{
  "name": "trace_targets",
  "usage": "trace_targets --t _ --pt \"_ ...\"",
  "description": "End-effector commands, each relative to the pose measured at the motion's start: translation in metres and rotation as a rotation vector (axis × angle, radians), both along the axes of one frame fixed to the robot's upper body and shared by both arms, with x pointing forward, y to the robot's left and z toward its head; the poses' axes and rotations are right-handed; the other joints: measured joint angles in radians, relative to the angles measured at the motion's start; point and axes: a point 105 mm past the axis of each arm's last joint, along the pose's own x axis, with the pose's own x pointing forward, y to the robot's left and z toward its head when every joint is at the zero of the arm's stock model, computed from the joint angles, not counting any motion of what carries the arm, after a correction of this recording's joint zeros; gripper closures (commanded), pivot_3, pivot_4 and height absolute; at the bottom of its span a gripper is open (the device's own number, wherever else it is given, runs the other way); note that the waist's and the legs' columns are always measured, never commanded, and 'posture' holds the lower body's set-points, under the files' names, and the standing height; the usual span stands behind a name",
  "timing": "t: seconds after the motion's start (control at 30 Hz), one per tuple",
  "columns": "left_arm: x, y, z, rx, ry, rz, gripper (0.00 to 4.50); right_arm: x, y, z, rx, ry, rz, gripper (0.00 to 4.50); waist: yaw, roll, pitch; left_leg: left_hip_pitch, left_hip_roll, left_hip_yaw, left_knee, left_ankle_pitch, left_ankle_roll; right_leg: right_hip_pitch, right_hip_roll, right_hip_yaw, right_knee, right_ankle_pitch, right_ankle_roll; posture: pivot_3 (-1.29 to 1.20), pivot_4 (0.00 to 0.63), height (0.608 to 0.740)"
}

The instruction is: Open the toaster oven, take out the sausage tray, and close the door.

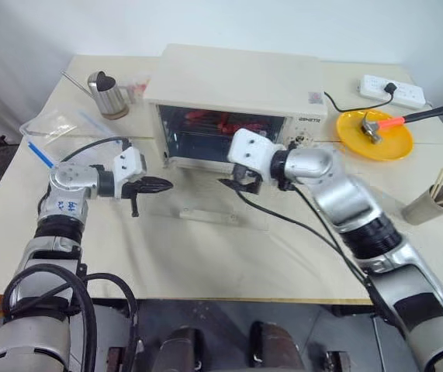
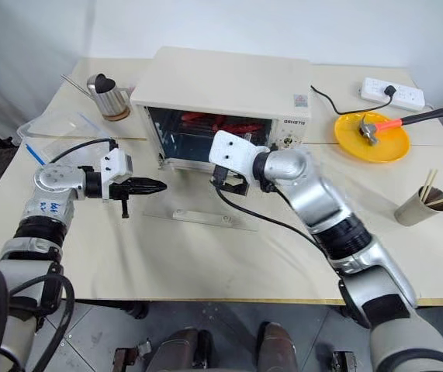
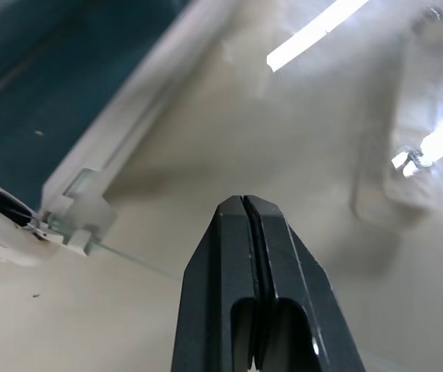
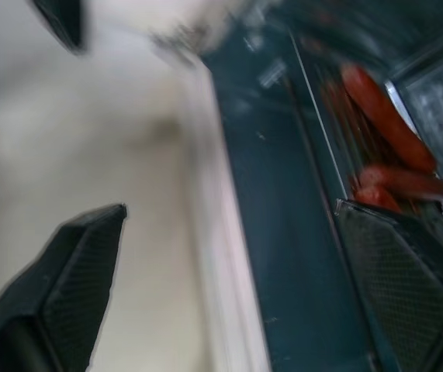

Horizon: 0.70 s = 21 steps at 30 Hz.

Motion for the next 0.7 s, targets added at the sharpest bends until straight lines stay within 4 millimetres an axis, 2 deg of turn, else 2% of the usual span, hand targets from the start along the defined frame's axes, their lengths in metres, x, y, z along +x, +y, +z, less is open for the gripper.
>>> trace_targets --t 0.03,0.1,0.2,0.37,0.6,0.63,0.7 --pt "-0.001 0.003 0.03 -0.208 -0.137 0.066 4.49 0.016 0.013 0.016 -0.034 -0.182 -0.056 0.0 -0.004 0.0 0.0 0.0 0.0 0.0 0.0 0.0 0.0 0.0 0.0 0.0 0.0 0.0 0.0 0.0 0.15 0.74" --pt "-0.007 0.004 0.035 -0.301 -0.161 0.098 4.49 0.022 0.018 0.011 -0.079 -0.226 -0.069 0.0 -0.011 0.0 0.0 0.0 0.0 -0.002 -0.001 0.0 0.0 0.0 0.0 0.0 0.0 0.0 0.0 0.0 0.15 0.74" --pt "-0.018 0.007 0.042 -0.437 -0.182 0.146 3.9 0.027 0.021 0.005 -0.126 -0.257 -0.089 0.0 -0.024 0.0 0.0 0.0 0.001 -0.007 -0.001 0.0 0.0 0.0 0.0 0.0 0.002 0.0 0.0 0.0 0.15 0.74" --pt "-0.046 0.02 0.062 -0.654 -0.291 0.2 2.41 0.031 0.018 -0.001 -0.201 -0.287 -0.157 0.0 -0.026 0.0 0.0 0.0 0.003 -0.011 0.0 0.0 -0.001 0.0 0.0 0.001 0.006 0.0 0.0 0.0 0.15 0.74" --pt "-0.075 0.029 0.063 -0.75 -0.346 0.284 0.22 0.039 0.012 -0.011 -0.263 -0.306 -0.283 0.0 -0.025 0.0 0.0 0.001 0.004 -0.011 0.0 0.001 -0.002 0.001 0.0 0.001 0.006 0.0 0.0 0.0 0.15 0.74" --pt "-0.078 0.031 0.064 -0.766 -0.352 0.302 0.02 0.04 0.012 -0.012 -0.26 -0.301 -0.3 0.0 -0.025 0.0 0.0 0.002 0.004 -0.011 0.0 0.001 -0.002 0.001 0.0 0.001 0.006 0.0 0.0 0.0 0.15 0.74" --pt "-0.084 0.034 0.065 -0.791 -0.361 0.337 0.02 0.041 0.011 -0.012 -0.263 -0.3 -0.322 0.0 -0.023 0.0 0.0 0.002 0.004 -0.011 0.0 0.001 -0.002 0.002 0.0 0.001 0.006 0.0 0.0 0.0 0.15 0.74"
